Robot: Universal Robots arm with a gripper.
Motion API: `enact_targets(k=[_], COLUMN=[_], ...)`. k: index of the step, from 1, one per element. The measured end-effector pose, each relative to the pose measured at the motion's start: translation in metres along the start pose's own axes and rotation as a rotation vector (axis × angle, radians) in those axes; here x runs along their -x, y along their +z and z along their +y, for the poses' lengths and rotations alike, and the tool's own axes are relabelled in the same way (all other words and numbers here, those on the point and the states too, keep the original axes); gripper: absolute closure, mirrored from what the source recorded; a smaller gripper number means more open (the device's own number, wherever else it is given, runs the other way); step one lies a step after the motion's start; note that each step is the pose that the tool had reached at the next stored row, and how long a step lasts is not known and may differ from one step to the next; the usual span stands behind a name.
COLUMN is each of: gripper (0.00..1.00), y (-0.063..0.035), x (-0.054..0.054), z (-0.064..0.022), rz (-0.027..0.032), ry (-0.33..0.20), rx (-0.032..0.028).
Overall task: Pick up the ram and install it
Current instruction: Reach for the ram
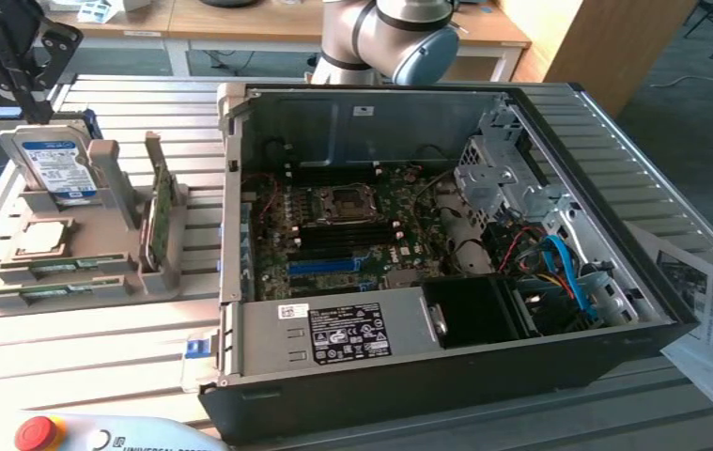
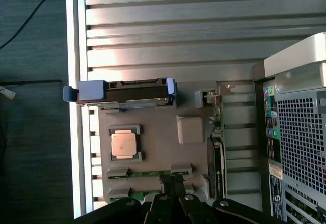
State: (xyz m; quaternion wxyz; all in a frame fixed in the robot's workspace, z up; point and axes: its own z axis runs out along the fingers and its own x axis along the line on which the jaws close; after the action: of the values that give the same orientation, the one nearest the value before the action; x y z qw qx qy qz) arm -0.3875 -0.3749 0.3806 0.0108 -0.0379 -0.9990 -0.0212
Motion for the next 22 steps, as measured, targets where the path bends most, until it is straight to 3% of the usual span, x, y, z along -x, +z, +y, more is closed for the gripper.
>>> enact_targets(k=[22], gripper=[0.89], y=[0.0002], x=[-0.0069], z=[-0.0032], rz=[0.0001], ry=[0.000], rx=[0.0000])
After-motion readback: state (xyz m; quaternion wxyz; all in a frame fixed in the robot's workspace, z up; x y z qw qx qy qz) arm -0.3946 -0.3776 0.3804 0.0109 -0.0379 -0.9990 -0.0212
